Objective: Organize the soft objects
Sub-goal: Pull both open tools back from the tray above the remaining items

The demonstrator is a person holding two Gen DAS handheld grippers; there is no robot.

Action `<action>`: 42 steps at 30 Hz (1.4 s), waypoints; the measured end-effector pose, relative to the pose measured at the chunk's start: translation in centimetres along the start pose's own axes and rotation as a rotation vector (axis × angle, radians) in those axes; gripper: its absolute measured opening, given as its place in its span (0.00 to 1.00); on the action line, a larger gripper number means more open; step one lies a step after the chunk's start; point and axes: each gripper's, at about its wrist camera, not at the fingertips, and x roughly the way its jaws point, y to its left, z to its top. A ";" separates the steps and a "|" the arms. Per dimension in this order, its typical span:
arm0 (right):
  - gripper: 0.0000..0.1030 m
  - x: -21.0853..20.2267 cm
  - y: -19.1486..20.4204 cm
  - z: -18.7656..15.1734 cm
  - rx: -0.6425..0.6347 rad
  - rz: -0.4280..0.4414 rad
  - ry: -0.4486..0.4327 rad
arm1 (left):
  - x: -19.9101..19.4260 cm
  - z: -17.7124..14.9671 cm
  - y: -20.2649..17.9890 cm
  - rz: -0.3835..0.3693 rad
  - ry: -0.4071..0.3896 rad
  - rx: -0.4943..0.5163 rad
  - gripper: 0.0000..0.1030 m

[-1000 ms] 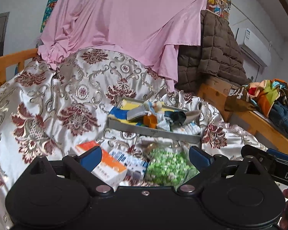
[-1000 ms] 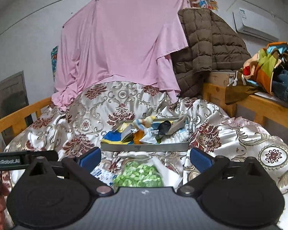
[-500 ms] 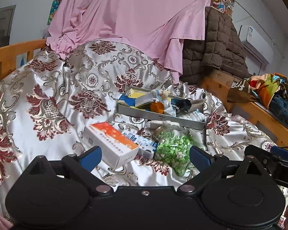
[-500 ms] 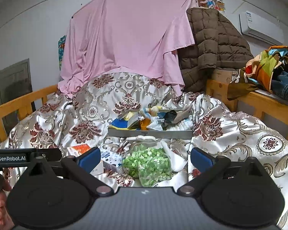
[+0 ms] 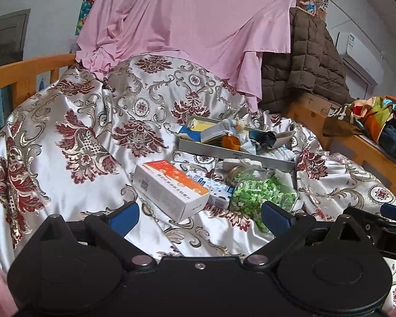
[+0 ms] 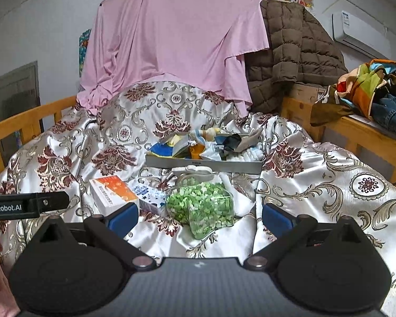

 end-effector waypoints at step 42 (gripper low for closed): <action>0.99 2.6 3.3 -1.5 -0.092 0.103 0.116 | 0.9 -0.9 1.5 0.124 0.083 -0.082 0.98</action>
